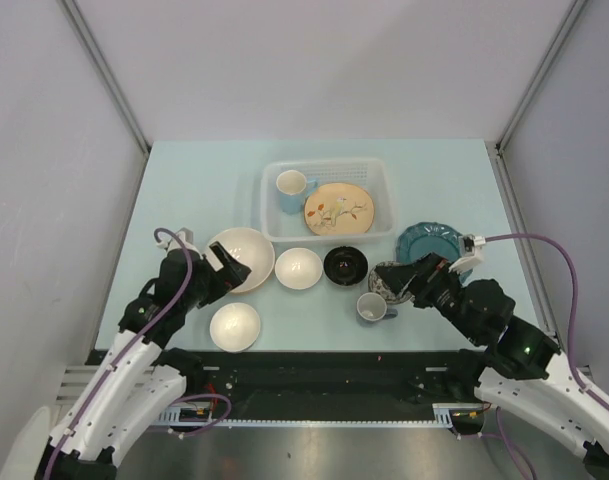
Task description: Place the mixed dishes into the plastic bin
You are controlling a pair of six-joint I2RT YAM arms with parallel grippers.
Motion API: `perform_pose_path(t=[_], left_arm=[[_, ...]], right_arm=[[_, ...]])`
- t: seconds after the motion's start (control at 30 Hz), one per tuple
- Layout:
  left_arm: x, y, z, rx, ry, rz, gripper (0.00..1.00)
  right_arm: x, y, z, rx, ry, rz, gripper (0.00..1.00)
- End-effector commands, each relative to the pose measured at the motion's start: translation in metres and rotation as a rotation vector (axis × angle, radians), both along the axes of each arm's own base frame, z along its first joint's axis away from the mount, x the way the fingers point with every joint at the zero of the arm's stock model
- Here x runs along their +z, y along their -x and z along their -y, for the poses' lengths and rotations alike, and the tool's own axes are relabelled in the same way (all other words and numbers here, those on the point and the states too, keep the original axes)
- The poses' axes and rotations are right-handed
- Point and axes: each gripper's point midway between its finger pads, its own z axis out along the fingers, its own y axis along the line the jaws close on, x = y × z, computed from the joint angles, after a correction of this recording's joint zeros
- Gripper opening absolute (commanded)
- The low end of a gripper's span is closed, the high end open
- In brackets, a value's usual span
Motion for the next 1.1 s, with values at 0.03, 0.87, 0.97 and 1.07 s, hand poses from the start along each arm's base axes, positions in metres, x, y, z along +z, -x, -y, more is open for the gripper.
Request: perform_pose_path(t=[0.03, 0.87, 0.97, 1.07], left_arm=[[0.016, -0.006, 0.010, -0.024, 0.048, 0.056, 1.00], [-0.007, -0.071, -0.111, 0.274, -0.255, -0.074, 0.98], [-0.016, -0.085, -0.112, 0.229, -0.221, -0.098, 0.95], [-0.022, -0.096, -0.113, 0.209, -0.188, -0.127, 0.94]], right_arm=[[0.006, -0.010, -0.005, -0.027, 0.009, -0.020, 1.00], [-0.025, -0.014, -0.009, -0.055, 0.131, -0.166, 0.98], [-0.027, -0.017, -0.007, -0.061, 0.131, -0.181, 0.98], [-0.029, -0.018, -0.006, -0.068, 0.133, -0.192, 0.97]])
